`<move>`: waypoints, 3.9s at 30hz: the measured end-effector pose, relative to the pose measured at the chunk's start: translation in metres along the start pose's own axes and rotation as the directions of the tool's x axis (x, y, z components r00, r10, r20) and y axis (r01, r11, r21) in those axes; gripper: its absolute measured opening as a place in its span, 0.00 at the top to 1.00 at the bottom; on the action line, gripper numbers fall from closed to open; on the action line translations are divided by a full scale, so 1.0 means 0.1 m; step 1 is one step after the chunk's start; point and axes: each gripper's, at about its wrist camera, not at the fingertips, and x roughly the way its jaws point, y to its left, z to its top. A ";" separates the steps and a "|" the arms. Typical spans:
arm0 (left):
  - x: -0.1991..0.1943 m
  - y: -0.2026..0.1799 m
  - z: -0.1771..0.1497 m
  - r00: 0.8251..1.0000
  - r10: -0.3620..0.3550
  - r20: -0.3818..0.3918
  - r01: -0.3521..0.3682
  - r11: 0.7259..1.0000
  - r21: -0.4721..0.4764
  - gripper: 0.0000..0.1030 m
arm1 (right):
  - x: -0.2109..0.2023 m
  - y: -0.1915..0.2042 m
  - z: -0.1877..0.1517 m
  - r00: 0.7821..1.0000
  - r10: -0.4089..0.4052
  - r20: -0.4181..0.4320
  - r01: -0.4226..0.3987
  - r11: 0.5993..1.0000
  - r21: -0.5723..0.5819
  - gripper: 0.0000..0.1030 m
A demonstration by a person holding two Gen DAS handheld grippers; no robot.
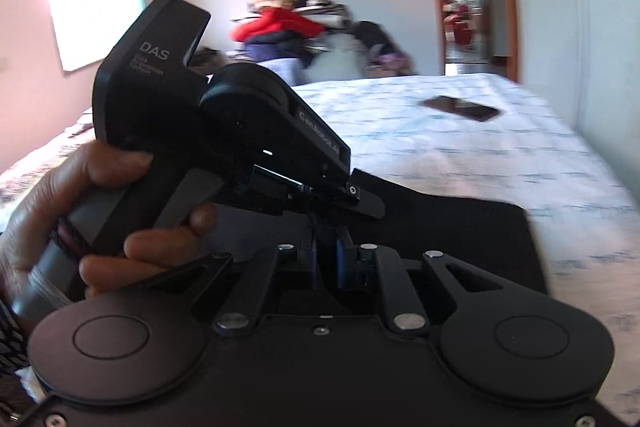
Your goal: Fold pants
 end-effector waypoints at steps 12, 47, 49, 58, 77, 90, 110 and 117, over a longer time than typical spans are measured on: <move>-0.38 0.71 0.07 0.957 0.282 0.070 -0.283 0.959 0.004 0.96 | 0.70 0.56 -0.03 0.978 0.185 -0.094 -0.187 0.982 -0.018 0.90; -0.44 0.29 -0.38 0.799 0.553 0.239 -0.595 0.666 0.449 0.06 | -0.07 -0.49 -0.05 0.982 -0.151 -0.112 0.159 0.985 0.065 0.62; -0.34 0.26 -0.41 0.804 0.548 0.230 -0.586 0.665 0.464 0.06 | -0.10 -0.88 -0.09 0.981 -0.123 -0.151 0.155 0.964 0.218 0.60; -0.03 0.06 -0.55 0.791 0.552 0.265 -0.599 0.606 0.523 0.03 | 0.11 -1.27 -0.41 0.981 0.117 -0.157 -0.021 0.860 0.510 0.86; -0.07 0.24 -0.45 0.800 0.553 0.231 -0.591 0.666 0.454 0.00 | 0.69 -1.65 0.11 0.980 0.040 -0.193 0.053 0.889 0.455 0.55; -0.38 0.18 -0.48 0.808 0.507 0.300 -0.589 0.685 0.429 0.02 | 0.36 -0.76 0.18 0.949 -0.296 -0.113 0.293 0.955 -0.039 0.58; -0.43 0.36 -0.46 0.824 0.536 0.183 -0.565 0.758 0.326 0.03 | 0.48 -0.15 -0.12 0.934 -0.244 -0.262 0.199 0.962 -0.187 0.51; -0.67 0.46 -0.47 0.813 0.543 0.211 -0.583 0.760 0.288 0.03 | 0.31 0.02 -0.01 0.949 -0.232 -0.212 0.199 0.966 -0.166 0.47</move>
